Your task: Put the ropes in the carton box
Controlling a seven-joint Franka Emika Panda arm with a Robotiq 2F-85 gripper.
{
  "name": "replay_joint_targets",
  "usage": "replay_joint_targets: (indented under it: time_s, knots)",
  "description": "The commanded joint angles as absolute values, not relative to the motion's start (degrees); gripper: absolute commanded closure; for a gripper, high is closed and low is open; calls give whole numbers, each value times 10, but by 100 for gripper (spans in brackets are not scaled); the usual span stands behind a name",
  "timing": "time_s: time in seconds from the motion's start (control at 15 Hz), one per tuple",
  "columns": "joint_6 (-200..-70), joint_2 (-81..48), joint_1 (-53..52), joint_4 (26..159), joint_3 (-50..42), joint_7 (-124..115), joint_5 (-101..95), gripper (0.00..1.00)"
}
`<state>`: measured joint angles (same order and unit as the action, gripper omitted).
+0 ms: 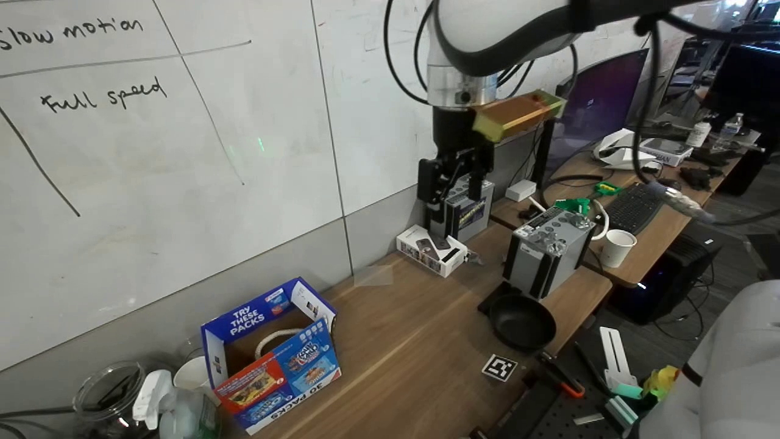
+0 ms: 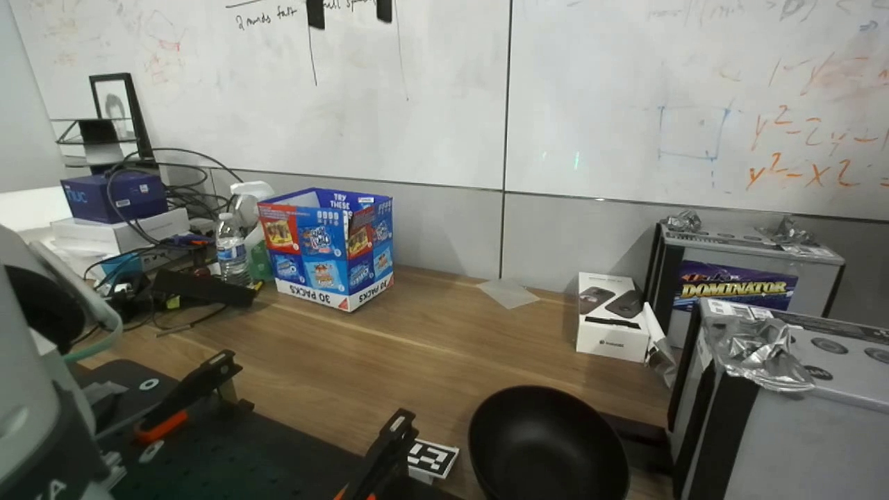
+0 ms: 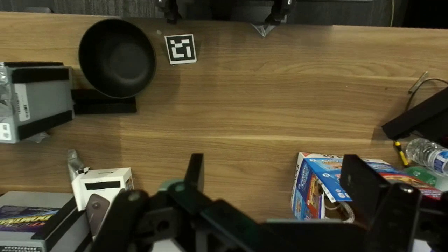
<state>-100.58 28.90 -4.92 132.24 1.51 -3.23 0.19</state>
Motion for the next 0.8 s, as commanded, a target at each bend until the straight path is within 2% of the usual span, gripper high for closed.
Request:
replay_joint_targets:
  time_s: [0.0, 0.73]
  knots:
    - [-1029, 423, -23, 1409, 4, -12, -14, 0]
    - [-1021, 490, -1, 1480, 5, -23, -20, 0]
